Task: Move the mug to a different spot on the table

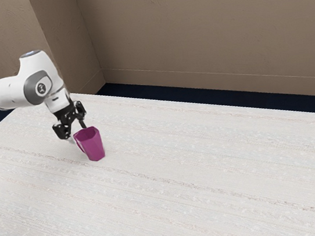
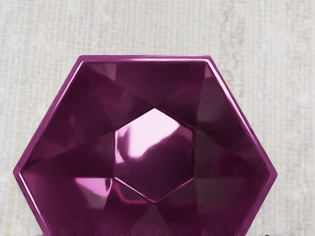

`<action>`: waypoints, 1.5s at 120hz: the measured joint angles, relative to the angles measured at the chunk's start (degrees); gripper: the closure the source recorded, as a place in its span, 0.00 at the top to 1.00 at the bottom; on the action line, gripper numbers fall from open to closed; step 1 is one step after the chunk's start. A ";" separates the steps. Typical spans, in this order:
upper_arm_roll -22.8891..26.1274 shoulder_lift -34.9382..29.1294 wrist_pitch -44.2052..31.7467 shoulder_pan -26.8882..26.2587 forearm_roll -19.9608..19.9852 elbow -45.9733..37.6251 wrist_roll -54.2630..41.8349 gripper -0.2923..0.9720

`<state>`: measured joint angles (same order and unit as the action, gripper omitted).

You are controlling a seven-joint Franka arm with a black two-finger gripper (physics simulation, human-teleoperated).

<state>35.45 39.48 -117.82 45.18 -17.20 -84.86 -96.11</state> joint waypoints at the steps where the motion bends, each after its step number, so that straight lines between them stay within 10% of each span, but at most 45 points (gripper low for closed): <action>1: -0.01 -0.02 -0.08 0.00 0.01 0.00 -0.09 0.66; 116: -4.04 3.35 -6.99 -1.21 2.44 -0.07 -4.90 0.32; 180: 6.97 2.78 -7.84 8.33 15.73 -5.88 -7.30 0.22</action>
<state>42.42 42.26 -125.66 53.51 -1.48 -90.74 -103.40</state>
